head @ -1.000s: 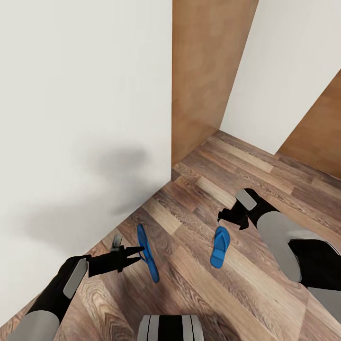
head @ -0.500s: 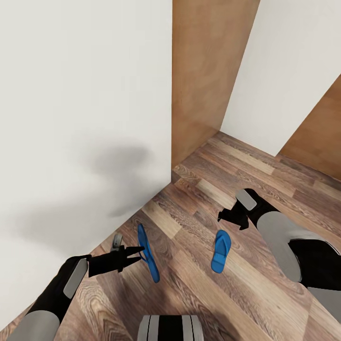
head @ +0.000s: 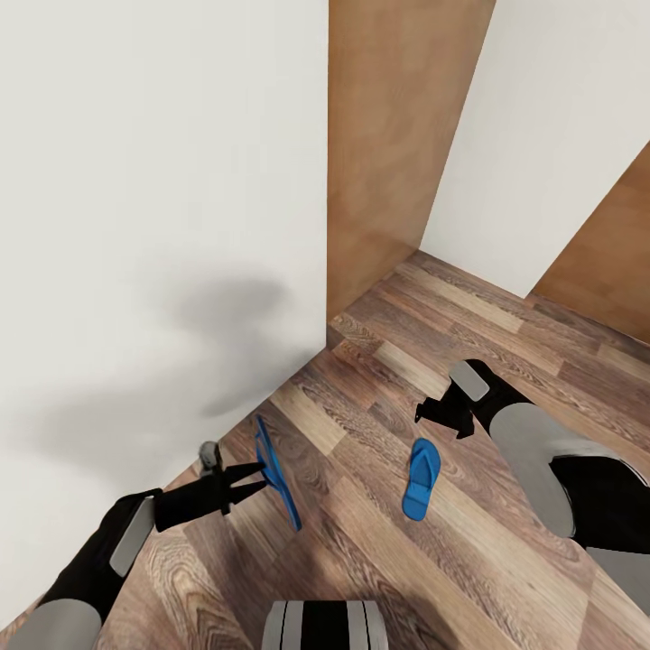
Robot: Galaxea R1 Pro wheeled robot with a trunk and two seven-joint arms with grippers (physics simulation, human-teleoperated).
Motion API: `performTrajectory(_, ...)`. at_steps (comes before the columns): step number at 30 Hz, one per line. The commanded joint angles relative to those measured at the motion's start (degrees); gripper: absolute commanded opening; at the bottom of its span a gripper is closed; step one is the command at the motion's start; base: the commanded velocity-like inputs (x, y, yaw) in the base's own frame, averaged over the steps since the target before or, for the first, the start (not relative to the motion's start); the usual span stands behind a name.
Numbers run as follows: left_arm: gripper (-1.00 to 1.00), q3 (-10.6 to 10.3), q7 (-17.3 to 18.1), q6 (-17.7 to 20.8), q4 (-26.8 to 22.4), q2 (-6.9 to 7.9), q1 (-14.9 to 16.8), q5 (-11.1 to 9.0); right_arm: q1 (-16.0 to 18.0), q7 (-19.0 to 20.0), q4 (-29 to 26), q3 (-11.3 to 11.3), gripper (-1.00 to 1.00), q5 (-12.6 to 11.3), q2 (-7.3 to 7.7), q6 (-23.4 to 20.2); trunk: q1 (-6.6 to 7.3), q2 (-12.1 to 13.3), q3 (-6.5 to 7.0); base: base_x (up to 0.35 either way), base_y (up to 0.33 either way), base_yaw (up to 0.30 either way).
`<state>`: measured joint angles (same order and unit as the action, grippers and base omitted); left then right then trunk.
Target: In the bedroom, move the book from the bed onto either nightstand, and place the two sandals side by side next to the bed.
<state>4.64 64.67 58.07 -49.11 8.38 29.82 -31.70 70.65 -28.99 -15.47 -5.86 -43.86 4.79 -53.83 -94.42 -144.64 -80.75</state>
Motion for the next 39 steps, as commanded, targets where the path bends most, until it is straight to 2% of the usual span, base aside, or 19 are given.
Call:
performTrajectory(1,-1.0,0.03,1.52,0.19,0.0,0.03,-0.17,0.15,0.01,-0.37,-0.09,-0.47,1.0,-0.61,0.05,-0.2,0.01,-0.01,-0.04,0.0,0.0,0.0)
performTrajectory(2,-1.0,0.03,3.7,0.16,-0.01,0.07,-0.43,0.26,0.01,-0.37,-0.09,-0.47,1.0,-0.61,0.05,-0.19,0.01,-0.01,-0.04,0.0,0.0,0.0)
performTrajectory(5,-1.0,0.02,6.48,0.13,0.0,0.18,-0.8,0.48,0.01,-0.37,-0.09,-0.47,1.0,-0.63,0.04,-0.21,0.01,-0.01,-0.04,0.0,0.0,0.0)
performTrajectory(13,-1.0,0.05,7.74,0.14,0.14,0.23,-0.98,0.66,0.01,-0.37,-0.09,-0.47,1.0,-0.77,0.05,-0.22,0.01,-0.01,-0.04,0.0,0.0,0.0)
performTrajectory(39,-1.0,0.07,7.84,0.12,0.59,0.32,-0.99,0.67,0.01,-0.29,-0.1,-0.47,1.0,-0.86,-0.04,-0.07,-0.66,-0.36,-5.8,0.0,0.0,0.0)
